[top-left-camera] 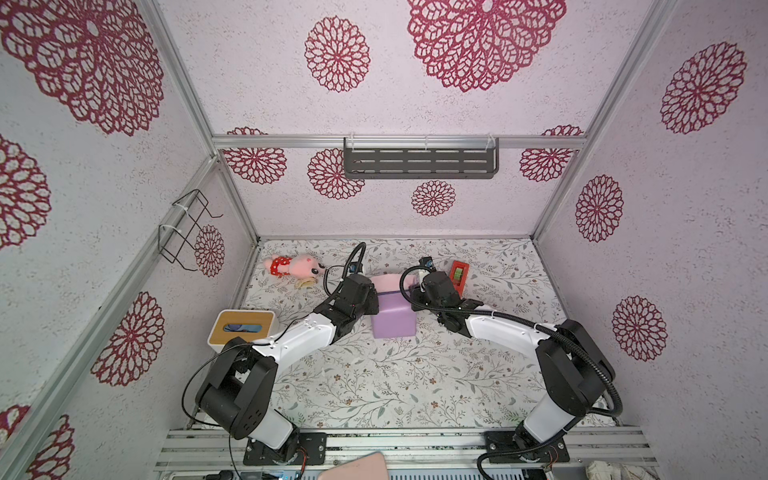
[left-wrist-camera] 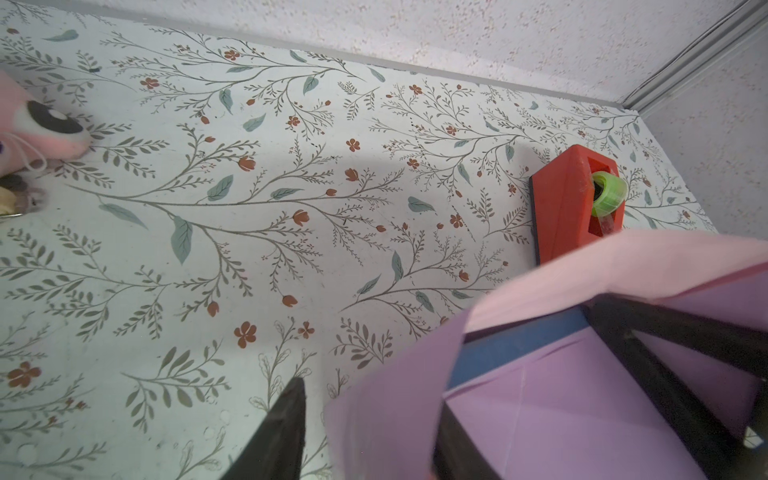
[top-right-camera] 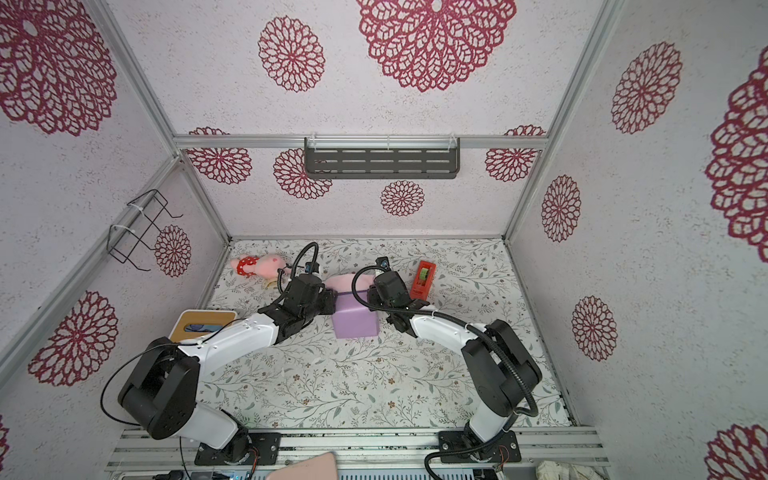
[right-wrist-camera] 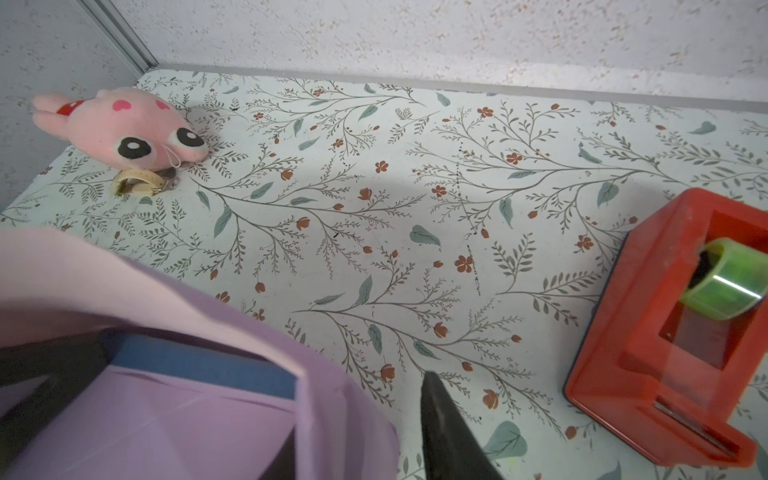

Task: Wrap the gift box in paper

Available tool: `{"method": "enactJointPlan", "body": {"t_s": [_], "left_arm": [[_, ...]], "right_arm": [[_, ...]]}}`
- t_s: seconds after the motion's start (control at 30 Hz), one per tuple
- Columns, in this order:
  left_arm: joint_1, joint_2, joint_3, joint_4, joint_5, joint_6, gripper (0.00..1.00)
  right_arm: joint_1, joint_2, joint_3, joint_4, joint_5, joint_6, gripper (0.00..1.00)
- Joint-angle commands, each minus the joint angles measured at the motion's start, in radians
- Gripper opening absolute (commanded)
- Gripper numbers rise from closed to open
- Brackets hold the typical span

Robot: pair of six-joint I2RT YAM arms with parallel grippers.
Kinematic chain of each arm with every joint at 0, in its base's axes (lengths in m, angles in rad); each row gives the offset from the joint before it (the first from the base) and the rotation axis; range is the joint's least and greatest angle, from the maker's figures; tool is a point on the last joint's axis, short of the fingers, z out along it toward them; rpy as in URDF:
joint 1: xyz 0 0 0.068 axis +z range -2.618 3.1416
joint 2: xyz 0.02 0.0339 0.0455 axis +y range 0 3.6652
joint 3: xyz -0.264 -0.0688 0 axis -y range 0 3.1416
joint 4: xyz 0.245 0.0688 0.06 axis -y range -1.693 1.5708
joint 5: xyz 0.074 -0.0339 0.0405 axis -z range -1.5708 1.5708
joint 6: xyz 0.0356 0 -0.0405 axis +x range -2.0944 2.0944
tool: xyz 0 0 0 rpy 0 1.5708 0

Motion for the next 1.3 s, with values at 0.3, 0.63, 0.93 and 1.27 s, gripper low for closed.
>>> {"method": "enactJointPlan", "body": {"t_s": [0.3, 0.63, 0.93, 1.27], "left_arm": [[-0.041, 0.04, 0.053, -0.065, -0.081, -0.015, 0.17], [-0.066, 0.073, 0.085, -0.102, -0.146, -0.012, 0.0], [-0.068, 0.075, 0.099, -0.102, -0.152, -0.014, 0.0], [-0.088, 0.087, 0.142, -0.105, -0.144, -0.056, 0.0]], "right_arm": [[0.018, 0.005, 0.044, -0.077, 0.06, 0.042, 0.3], [0.031, -0.013, 0.08, -0.111, 0.063, 0.049, 0.37], [0.036, -0.047, 0.08, -0.117, 0.024, 0.093, 0.34], [0.07, -0.008, 0.082, -0.098, 0.121, 0.166, 0.14]]}}
